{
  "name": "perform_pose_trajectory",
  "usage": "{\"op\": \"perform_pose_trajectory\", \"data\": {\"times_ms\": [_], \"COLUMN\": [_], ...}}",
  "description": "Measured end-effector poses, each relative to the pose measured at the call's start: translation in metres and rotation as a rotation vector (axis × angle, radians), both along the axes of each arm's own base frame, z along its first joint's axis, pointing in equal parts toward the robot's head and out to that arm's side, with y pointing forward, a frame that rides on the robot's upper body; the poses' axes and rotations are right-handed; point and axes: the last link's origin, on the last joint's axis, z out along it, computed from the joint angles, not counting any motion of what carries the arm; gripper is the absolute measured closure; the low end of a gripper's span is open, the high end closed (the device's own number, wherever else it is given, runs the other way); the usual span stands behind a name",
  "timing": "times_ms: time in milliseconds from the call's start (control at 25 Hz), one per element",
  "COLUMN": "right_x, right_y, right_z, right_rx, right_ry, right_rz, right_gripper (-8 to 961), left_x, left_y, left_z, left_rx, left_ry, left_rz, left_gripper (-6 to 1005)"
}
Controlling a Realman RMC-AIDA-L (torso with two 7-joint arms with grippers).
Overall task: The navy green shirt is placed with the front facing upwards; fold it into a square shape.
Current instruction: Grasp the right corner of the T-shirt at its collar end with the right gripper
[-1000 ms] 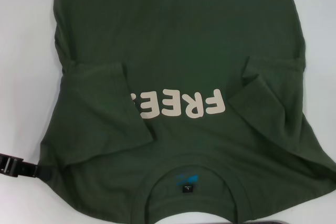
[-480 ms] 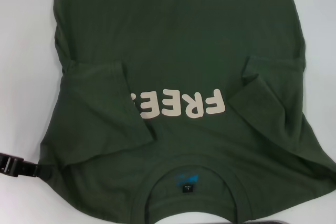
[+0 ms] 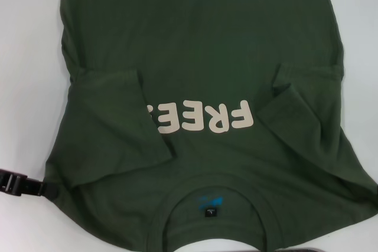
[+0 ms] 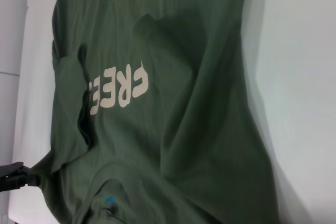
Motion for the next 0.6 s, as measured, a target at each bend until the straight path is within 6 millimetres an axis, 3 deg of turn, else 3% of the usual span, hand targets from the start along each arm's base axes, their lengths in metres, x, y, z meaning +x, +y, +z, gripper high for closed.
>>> {"op": "perform_pose_trajectory", "data": {"times_ms": [600], "right_x": [-0.0008], "right_y": [0.0030], "right_z": [-0.0044], "right_rx": [-0.011], "right_ry": [0.000], "right_rz": [0.002], "right_gripper": [368], "left_x": [0.0018], "left_y": [0.0029], "left_z": [0.0002], "left_rx": [0.003], "left_ry": [0.001], "left_rz": [-0.007], "left_gripper": [973]}}
